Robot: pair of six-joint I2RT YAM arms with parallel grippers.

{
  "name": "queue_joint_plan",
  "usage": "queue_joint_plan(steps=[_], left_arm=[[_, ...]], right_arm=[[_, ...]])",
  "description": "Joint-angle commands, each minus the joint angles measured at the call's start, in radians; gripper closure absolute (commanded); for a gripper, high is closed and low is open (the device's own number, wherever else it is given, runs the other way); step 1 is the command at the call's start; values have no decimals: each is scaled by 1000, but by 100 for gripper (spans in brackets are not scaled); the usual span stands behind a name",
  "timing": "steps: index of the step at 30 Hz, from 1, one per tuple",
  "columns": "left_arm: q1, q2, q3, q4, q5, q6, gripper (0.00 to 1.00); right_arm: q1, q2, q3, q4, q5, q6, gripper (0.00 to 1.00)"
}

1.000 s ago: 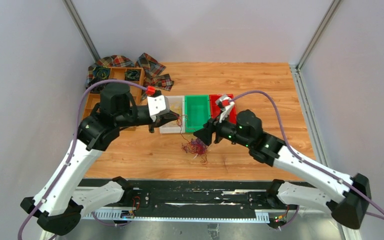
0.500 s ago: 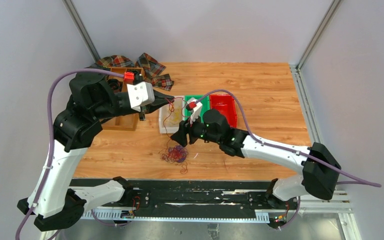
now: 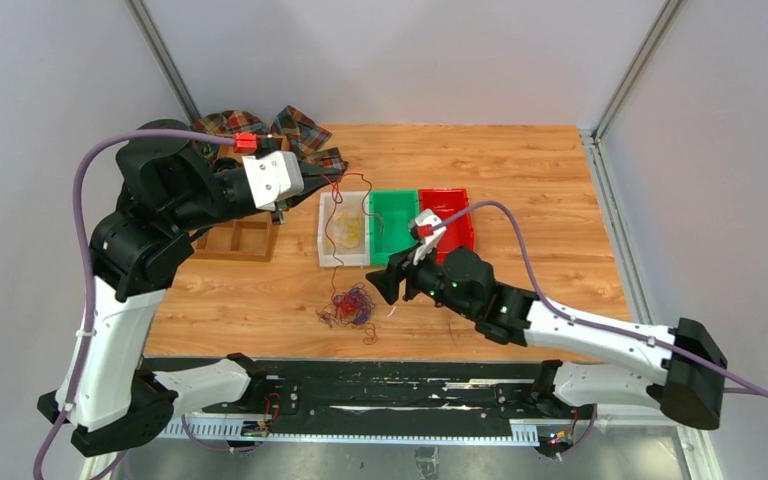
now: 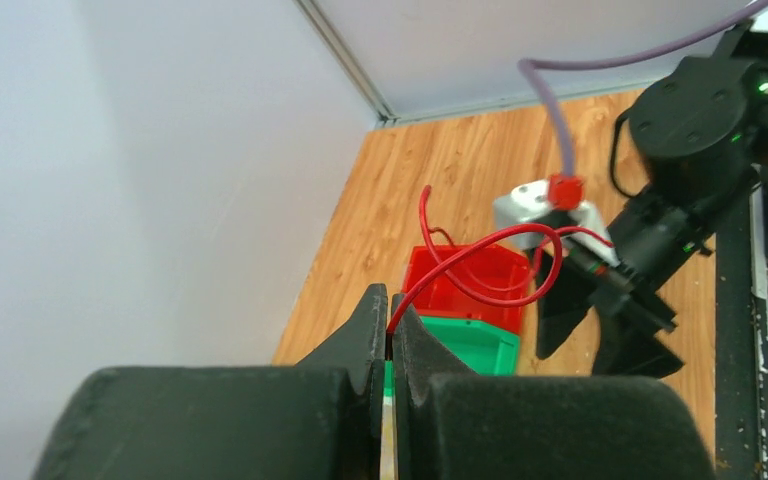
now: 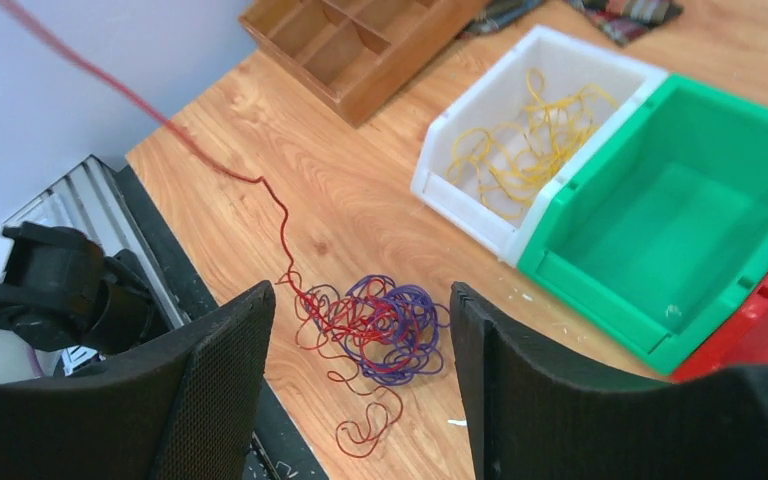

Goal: Untangle the cables
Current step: Untie the cable.

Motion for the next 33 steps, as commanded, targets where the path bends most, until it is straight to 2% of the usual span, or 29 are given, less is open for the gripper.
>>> queue_joint_plan(steps=[1, 3, 10, 13, 18, 21, 26, 33], left_arm=[[0, 0, 36, 28, -66, 11, 99], [0, -8, 29, 68, -110, -8, 99], [1, -18, 44, 83, -74, 12, 99], [0, -13, 67, 98, -89, 16, 99], [0, -56, 29, 272, -105, -38, 99], [0, -47, 70, 273, -108, -60, 99], [0, -71, 86, 349, -125, -70, 99], [0, -101, 111, 513, -162, -96, 99]], right_arm=[[53, -87, -52, 106, 84, -148, 35], [53, -78, -40, 122, 34, -178, 35], [56, 69, 81, 182, -167, -197, 35], [60, 149, 130, 205, -155, -169, 35], [60, 272, 215, 237, -118, -139, 36], [60, 332, 261, 202, -97, -122, 38], [58, 366, 241, 210, -66, -117, 38], [33, 368, 272, 85, -73, -135, 44]])
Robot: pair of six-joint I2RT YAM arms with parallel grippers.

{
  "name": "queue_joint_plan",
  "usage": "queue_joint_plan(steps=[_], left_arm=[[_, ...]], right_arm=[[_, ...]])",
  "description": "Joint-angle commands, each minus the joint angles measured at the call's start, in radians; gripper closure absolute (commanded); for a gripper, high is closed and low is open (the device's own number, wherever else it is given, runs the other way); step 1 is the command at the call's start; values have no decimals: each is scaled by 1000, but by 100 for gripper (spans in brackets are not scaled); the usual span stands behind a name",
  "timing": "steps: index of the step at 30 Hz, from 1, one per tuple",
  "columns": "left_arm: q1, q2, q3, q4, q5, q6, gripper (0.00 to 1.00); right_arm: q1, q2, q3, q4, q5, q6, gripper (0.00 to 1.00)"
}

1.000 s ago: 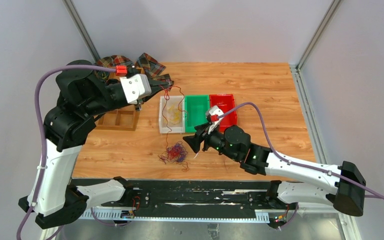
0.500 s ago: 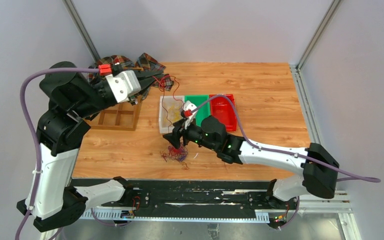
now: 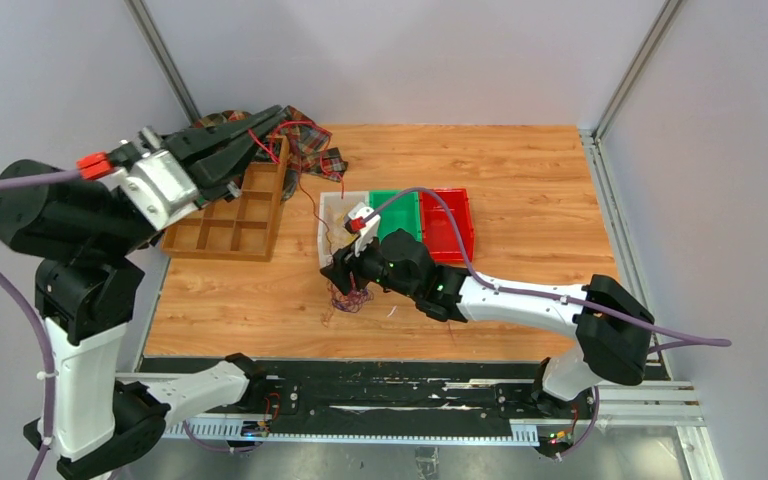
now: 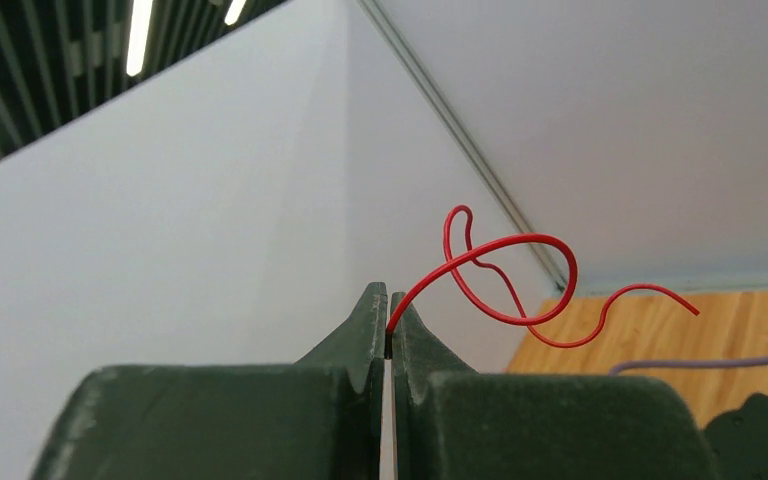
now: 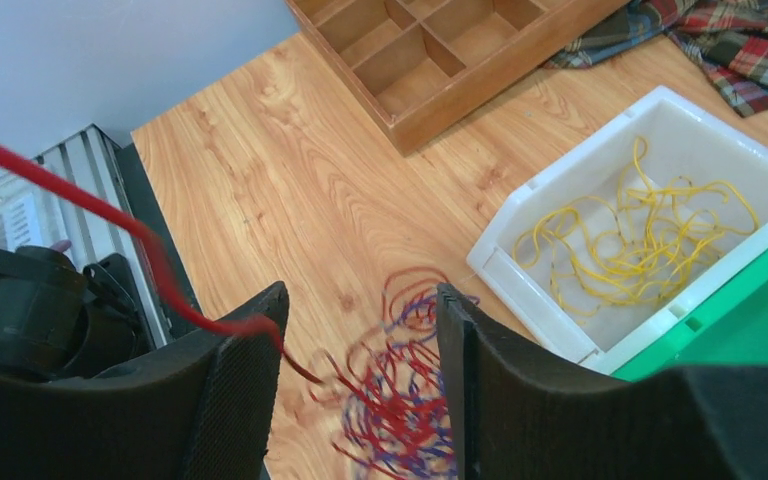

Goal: Untangle the cables
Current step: Untie the cable.

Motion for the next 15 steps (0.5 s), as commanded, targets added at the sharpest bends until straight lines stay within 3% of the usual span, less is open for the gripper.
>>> queue_joint_plan(steps=[1, 15], left_arm=[[0, -26, 46, 167, -36, -35, 99], [0, -14, 140, 220, -26, -71, 99]], right_arm=[[-7, 2, 45, -98, 29, -20, 45], [-7, -53, -37, -194, 91, -49, 56]])
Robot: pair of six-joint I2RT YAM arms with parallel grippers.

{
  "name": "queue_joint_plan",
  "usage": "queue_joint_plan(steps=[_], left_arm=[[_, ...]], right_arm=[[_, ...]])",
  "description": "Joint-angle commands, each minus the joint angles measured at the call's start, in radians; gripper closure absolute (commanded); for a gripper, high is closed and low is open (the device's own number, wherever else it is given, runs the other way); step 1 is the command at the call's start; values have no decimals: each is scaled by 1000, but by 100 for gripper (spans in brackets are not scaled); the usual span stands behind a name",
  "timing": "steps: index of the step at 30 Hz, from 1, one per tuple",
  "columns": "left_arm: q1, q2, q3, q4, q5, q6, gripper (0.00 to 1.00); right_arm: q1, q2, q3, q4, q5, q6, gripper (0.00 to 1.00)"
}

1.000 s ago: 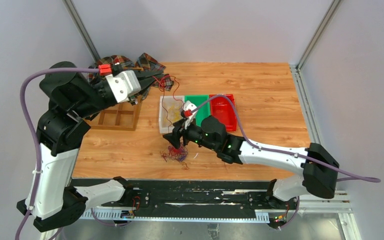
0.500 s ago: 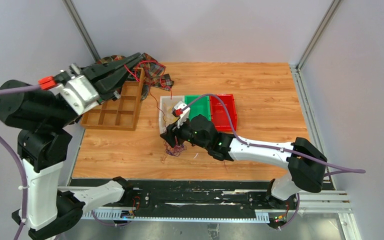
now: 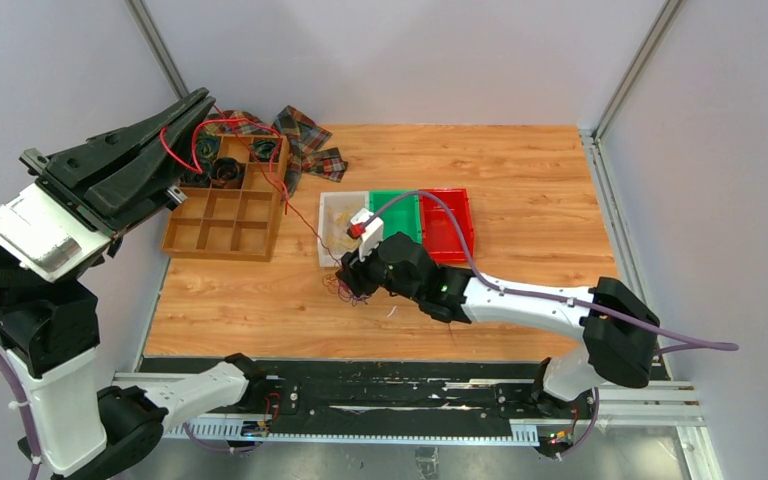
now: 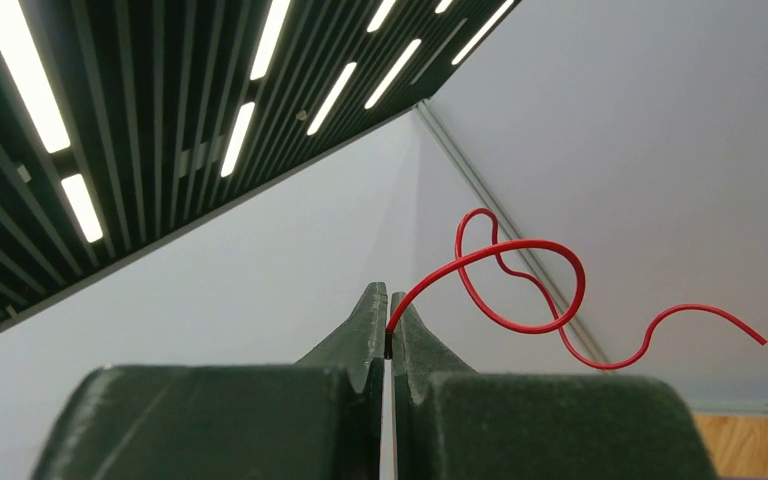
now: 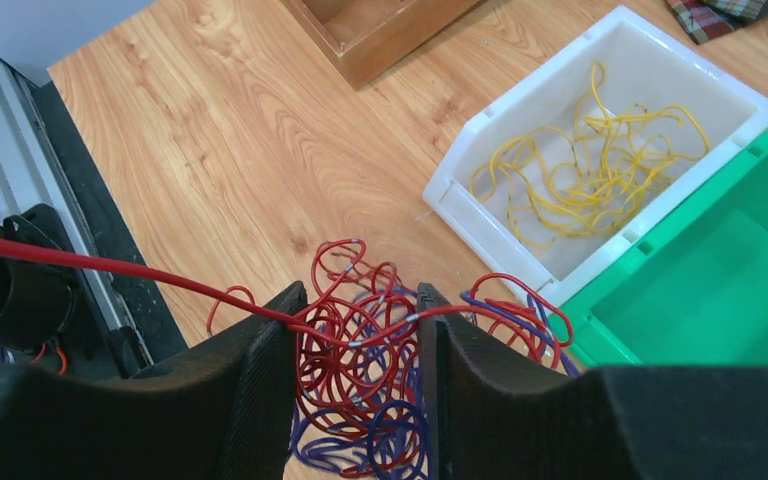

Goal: Untangle the cables
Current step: Untie the cable.

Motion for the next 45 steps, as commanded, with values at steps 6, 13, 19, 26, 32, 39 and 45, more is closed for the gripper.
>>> queue_joint_plan(steps=[6, 13, 19, 26, 32, 39, 45], left_arm=[[0, 26, 46, 69, -23, 42, 99], [0, 52, 70, 98, -53, 56, 99], [0, 117, 187, 99, -91, 16, 99], [0, 131, 179, 193, -190, 71, 99], [0, 156, 175, 315, -353, 138, 99], [0, 126, 109, 241, -263, 119, 99], [0, 107, 61, 242, -227, 86, 99]], right_arm=[[-8, -97, -132, -100, 114, -49, 56], [-33, -198, -279, -110, 141, 1, 55], [-39, -229, -376, -120, 186, 56, 49], [-52, -264, -421, -143, 154, 63, 46], [-59, -284, -477, -107, 127, 79, 44], [-61, -292, -482, -128, 102, 85, 45], [-63, -356, -450, -168, 82, 80, 45]])
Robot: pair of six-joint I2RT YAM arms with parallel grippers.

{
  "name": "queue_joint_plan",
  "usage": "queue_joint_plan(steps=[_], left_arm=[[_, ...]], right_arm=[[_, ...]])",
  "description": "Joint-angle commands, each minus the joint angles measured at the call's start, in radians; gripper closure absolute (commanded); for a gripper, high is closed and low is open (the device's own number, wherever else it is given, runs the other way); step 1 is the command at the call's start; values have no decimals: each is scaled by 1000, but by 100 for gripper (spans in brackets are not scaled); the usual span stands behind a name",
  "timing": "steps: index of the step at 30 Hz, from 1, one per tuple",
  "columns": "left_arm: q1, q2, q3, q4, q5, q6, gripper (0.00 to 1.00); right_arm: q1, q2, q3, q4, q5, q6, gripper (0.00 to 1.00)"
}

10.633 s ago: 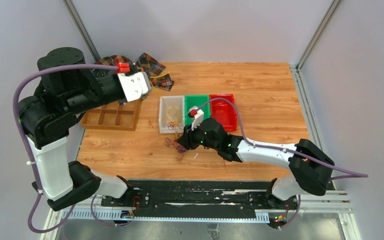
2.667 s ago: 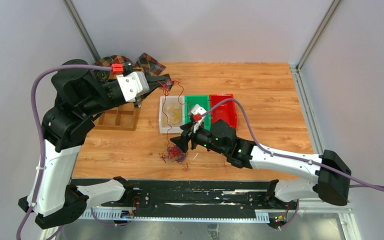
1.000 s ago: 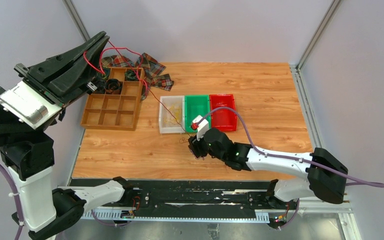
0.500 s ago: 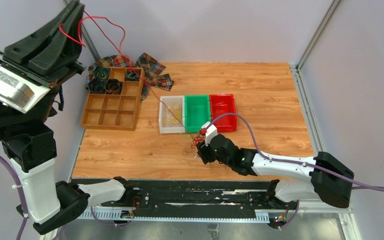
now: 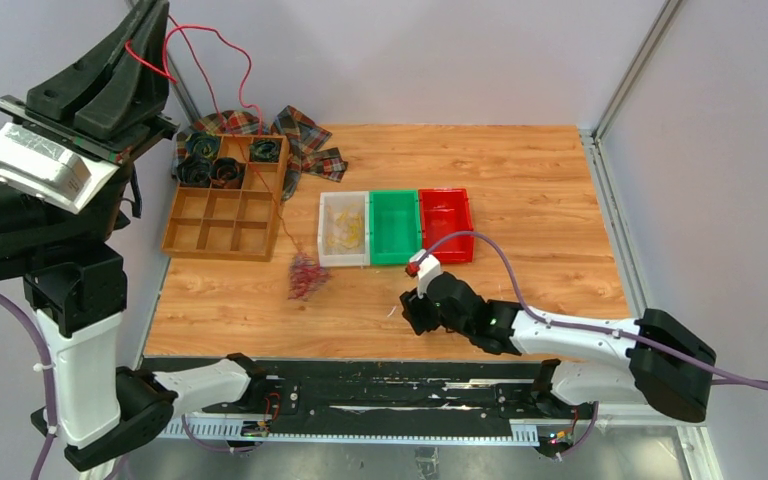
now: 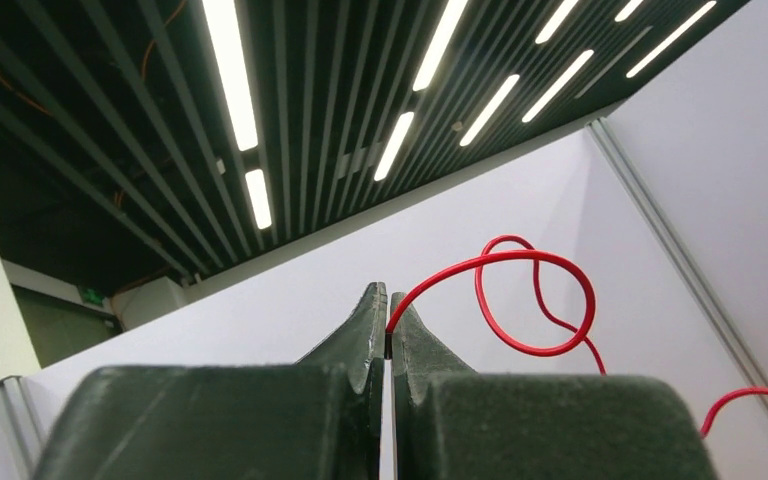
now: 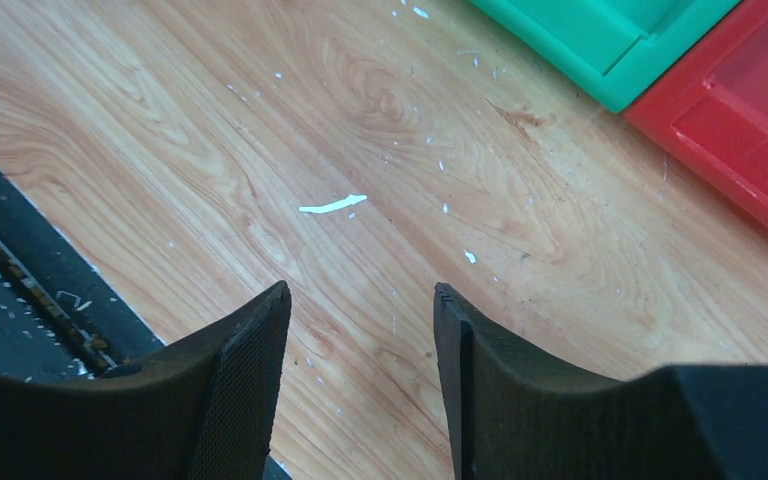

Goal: Untangle the cables
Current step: Untie the cable.

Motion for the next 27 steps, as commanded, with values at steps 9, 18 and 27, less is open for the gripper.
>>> queue_joint_plan(steps=[9, 18, 27], left_arm=[[0, -100, -151, -69, 57, 41, 99], [0, -136, -174, -170, 127, 72, 99], [0, -130, -155, -223, 181, 38, 99]], right_arm=[[9, -7, 293, -8, -88, -56, 24], [110, 154, 509, 77, -250, -90, 23], [135, 299, 564, 113, -298, -13, 30]])
